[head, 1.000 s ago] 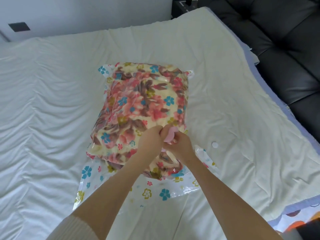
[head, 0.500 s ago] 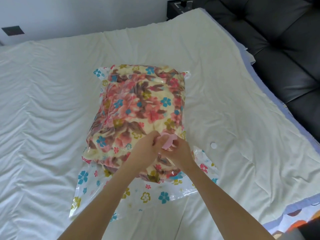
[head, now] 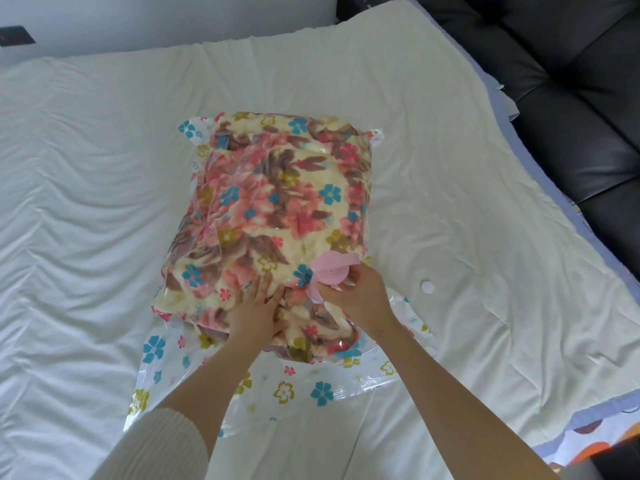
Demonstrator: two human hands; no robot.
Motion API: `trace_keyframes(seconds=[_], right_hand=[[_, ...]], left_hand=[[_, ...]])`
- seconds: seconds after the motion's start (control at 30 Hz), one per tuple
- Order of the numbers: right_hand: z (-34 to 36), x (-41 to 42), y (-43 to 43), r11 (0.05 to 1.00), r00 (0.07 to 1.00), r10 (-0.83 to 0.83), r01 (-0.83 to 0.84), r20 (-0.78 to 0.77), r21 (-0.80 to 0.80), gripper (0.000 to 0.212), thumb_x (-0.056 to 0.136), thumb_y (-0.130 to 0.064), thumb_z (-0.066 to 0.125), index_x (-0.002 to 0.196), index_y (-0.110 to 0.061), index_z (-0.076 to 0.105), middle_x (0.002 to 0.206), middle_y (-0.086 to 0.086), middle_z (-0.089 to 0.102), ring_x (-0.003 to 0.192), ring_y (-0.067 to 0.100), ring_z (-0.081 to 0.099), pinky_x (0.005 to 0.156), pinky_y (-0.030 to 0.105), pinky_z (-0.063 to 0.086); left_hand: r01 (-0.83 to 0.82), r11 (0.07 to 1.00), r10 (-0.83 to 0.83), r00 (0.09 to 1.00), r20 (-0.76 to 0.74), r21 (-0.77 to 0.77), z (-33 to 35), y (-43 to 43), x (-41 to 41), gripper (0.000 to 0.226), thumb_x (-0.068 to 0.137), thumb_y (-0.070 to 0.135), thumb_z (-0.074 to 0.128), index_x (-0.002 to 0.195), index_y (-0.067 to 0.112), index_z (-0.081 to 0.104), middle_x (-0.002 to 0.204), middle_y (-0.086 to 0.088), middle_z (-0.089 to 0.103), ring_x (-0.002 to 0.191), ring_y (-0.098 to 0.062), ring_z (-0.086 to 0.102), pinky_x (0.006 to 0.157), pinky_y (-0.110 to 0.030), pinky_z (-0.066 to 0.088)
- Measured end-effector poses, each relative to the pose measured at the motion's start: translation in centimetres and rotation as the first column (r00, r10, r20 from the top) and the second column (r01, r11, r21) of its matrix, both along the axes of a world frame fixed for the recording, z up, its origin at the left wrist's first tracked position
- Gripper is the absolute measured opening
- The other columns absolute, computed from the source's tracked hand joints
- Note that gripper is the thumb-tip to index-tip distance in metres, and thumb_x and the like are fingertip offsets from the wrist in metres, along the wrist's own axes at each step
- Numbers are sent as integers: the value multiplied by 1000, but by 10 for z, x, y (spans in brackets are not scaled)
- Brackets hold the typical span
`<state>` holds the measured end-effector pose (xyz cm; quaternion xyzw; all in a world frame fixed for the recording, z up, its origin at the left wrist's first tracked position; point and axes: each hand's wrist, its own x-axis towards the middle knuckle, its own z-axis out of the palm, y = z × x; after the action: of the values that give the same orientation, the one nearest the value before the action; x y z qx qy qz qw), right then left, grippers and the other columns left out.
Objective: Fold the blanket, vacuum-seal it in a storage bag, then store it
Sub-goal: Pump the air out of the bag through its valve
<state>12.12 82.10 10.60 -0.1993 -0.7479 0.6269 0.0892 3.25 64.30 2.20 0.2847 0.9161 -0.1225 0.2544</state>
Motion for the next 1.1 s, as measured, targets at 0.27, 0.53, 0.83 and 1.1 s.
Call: trace_keyframes(seconds=[0.27,0.53,0.83,1.1], right_hand=[[1,2,1,997,1000,6,-6,2,76,26,74,-4,77,93,-17,64,65,-20,63,65,-1,58,57,8,44],[9,3,-1,994,1000,15,-17,18,109,37,76,-4,74,75,-35,54,62,-29,60,62,-6,57,58,7,41],[6,-1,-7,999,1000,14,-15,1,44,39,64,-34,75,101,-24,66,85,-15,69,78,-3,60,69,10,46],[11,5,0,993,997,-46,39,65,108,32,73,-8,75,67,-29,52,54,-18,57,53,-2,50,55,9,39]], left_hand=[[14,431,92,994,-60,902,156,43,22,50,95,51,33,122,17,59,98,10,58,87,-8,55,73,-13,40],[187,793,-84,976,-200,579,167,65,20,24,100,32,37,99,13,50,89,-2,40,80,-22,46,66,-26,30],[-259,-117,135,952,274,959,266,59,45,14,84,9,62,72,12,55,55,5,53,48,-5,47,48,-21,44],[-516,153,271,842,466,843,220,87,45,21,80,6,66,65,18,57,63,4,60,57,-5,54,59,-20,44]])
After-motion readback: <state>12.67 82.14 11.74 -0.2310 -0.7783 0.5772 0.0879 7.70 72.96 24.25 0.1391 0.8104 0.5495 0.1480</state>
